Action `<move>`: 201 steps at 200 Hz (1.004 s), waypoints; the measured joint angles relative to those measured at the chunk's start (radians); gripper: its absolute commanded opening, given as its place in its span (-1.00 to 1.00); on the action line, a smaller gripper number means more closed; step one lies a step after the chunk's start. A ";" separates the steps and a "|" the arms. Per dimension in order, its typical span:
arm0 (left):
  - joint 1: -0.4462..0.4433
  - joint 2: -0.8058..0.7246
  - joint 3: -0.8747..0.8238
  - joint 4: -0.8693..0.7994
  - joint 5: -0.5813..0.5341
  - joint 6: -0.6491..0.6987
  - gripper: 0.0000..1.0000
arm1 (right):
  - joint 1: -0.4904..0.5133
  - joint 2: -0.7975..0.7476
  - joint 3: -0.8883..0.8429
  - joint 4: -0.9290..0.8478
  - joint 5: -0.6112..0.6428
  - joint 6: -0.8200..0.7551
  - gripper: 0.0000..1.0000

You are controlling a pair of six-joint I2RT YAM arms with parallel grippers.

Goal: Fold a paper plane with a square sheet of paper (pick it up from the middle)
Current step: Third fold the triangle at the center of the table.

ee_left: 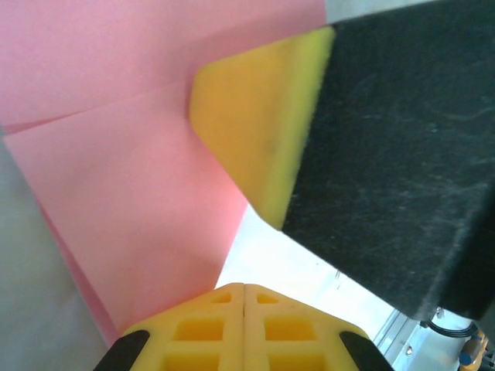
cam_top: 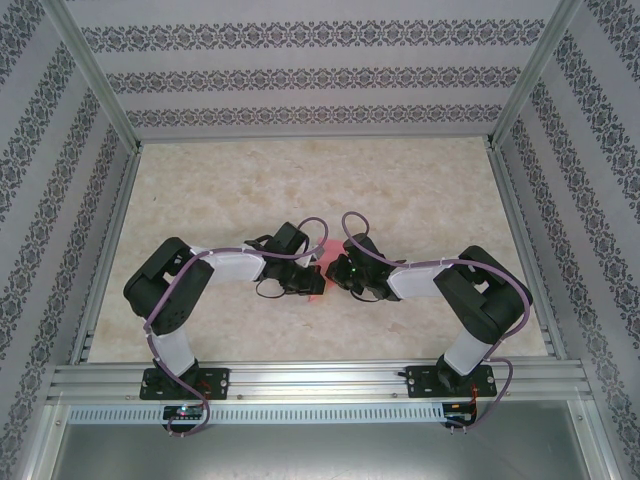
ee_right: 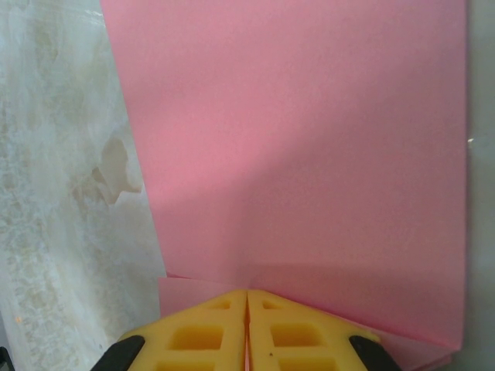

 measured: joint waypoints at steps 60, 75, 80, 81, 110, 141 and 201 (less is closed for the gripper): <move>0.000 0.017 -0.020 0.013 -0.018 0.024 -0.88 | 0.000 0.002 0.000 0.003 0.000 0.002 -0.80; 0.000 0.012 -0.029 0.023 -0.019 0.029 -0.89 | 0.000 0.002 -0.002 0.005 0.000 0.003 -0.81; 0.000 0.010 -0.031 0.025 -0.021 0.031 -0.89 | 0.000 0.002 -0.002 0.005 0.000 0.003 -0.81; 0.000 0.009 -0.031 0.025 -0.022 0.031 -0.89 | 0.000 0.002 -0.002 0.005 0.000 0.003 -0.81; 0.000 -0.021 -0.055 0.016 -0.034 0.041 -0.86 | 0.000 0.002 -0.004 0.008 0.000 0.003 -0.80; 0.000 -0.055 -0.076 -0.040 -0.040 0.052 -0.86 | 0.000 0.002 -0.005 0.011 0.000 0.003 -0.80; 0.000 -0.077 -0.084 -0.075 -0.071 0.057 -0.89 | 0.000 0.002 -0.005 0.011 0.000 0.003 -0.80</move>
